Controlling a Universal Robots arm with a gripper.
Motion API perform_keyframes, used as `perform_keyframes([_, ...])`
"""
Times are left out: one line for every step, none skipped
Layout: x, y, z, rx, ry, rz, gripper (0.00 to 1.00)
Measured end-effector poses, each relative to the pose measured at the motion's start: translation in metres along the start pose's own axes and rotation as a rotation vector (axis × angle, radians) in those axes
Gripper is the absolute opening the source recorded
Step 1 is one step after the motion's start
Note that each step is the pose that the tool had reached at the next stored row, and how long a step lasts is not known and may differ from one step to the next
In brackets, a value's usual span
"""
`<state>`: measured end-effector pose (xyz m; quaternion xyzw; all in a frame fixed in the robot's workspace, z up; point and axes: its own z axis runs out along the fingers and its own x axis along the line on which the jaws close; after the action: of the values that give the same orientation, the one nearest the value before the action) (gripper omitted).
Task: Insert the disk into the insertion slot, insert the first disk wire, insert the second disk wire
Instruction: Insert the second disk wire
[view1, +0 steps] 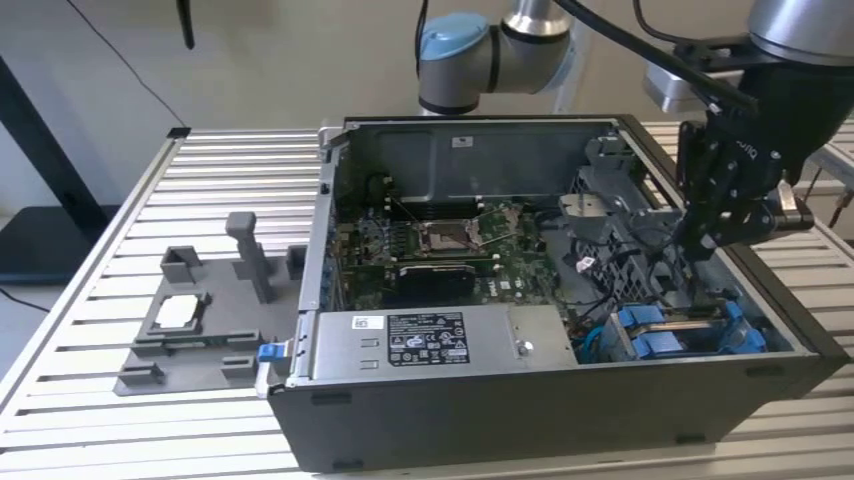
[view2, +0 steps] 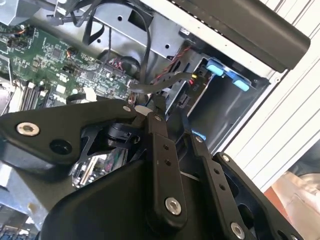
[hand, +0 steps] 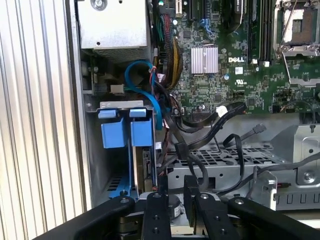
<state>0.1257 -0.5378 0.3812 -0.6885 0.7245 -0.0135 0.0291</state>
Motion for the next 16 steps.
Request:
perform_keyframes([-0.0012, 0.0005, 0.0000, 0.0000, -0.0001, -0.003, 0.27])
perform_keyframes([-0.0021, 0.0007, 0.0000, -0.0001, -0.0003, -0.009, 0.27])
perform_keyframes([-0.0029, 0.0009, 0.0000, -0.0003, -0.0006, -0.016, 0.27])
perform_keyframes([-0.0038, 0.0012, 0.0000, -0.0005, -0.0008, -0.023, 0.27])
perform_keyframes([-0.0043, 0.0014, -0.0001, -0.0007, -0.0009, -0.031, 0.27])
perform_keyframes([-0.0048, 0.0016, -0.0001, -0.0009, -0.0010, -0.041, 0.27])
perform_keyframes([-0.0049, 0.0018, -0.0001, -0.0010, -0.0010, -0.050, 0.27])
perform_keyframes([-0.0049, 0.0024, -0.0001, -0.0011, -0.0009, -0.057, 0.27])
perform_keyframes([-0.0049, 0.0033, -0.0002, -0.0009, -0.0008, -0.062, 0.27])
perform_keyframes([-0.0049, 0.0045, -0.0003, 0.0008, -0.0010, -0.065, 0.27])
perform_keyframes([-0.0048, 0.0056, -0.0003, 0.0032, -0.0013, -0.068, 0.27])
perform_keyframes([-0.0048, 0.0066, -0.0004, 0.0061, -0.0015, -0.070, 0.27])
perform_keyframes([-0.0047, 0.0076, -0.0005, 0.0089, -0.0017, -0.073, 0.27])
perform_keyframes([-0.0047, 0.0088, -0.0005, 0.0118, -0.0020, -0.076, 0.27])
perform_keyframes([-0.0046, 0.0101, -0.0006, 0.0143, -0.0022, -0.079, 0.27])
perform_keyframes([-0.0045, 0.0115, -0.0007, 0.0163, -0.0023, -0.082, 0.27])
